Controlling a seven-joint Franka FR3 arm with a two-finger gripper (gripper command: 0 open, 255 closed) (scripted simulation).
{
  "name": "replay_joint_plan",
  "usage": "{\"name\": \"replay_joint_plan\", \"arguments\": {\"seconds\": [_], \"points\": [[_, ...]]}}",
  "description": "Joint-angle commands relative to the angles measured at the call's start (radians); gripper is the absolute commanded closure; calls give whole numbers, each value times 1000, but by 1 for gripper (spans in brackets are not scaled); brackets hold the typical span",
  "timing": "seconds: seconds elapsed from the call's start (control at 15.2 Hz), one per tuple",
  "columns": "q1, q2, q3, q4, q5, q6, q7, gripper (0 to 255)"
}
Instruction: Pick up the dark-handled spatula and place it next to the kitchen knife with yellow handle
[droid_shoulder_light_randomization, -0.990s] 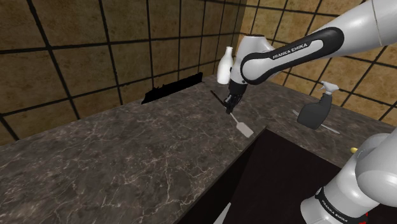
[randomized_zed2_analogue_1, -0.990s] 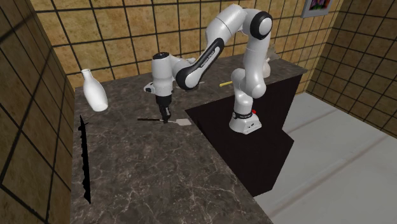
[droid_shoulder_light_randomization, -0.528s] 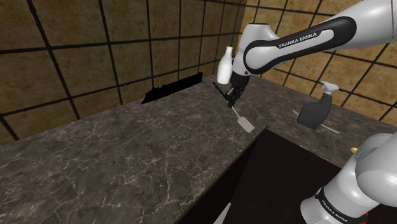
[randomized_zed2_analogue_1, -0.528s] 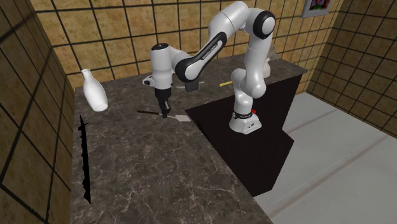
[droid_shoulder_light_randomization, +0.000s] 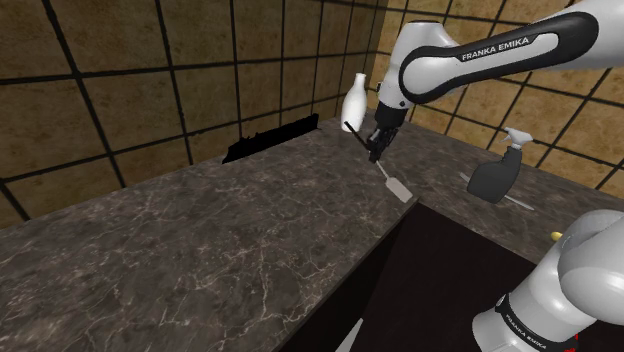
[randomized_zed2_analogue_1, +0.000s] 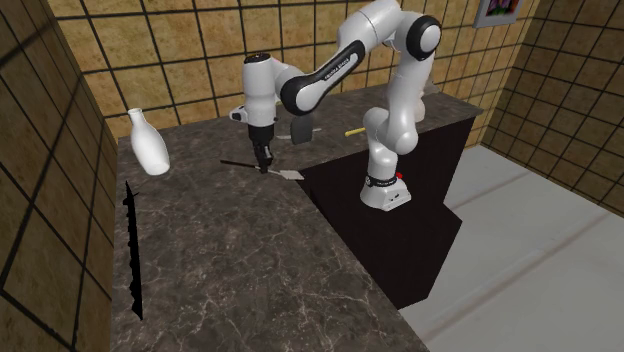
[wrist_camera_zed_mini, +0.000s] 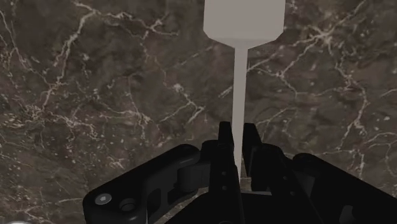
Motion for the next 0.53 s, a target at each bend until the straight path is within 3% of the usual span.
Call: {"name": "replay_joint_plan", "arguments": {"seconds": [0.0, 0.46], "points": [[-11, -67, -16, -64, -3, -2, -25, 255], [-63, -313, -90, -269, -41, -45, -123, 255]]}}
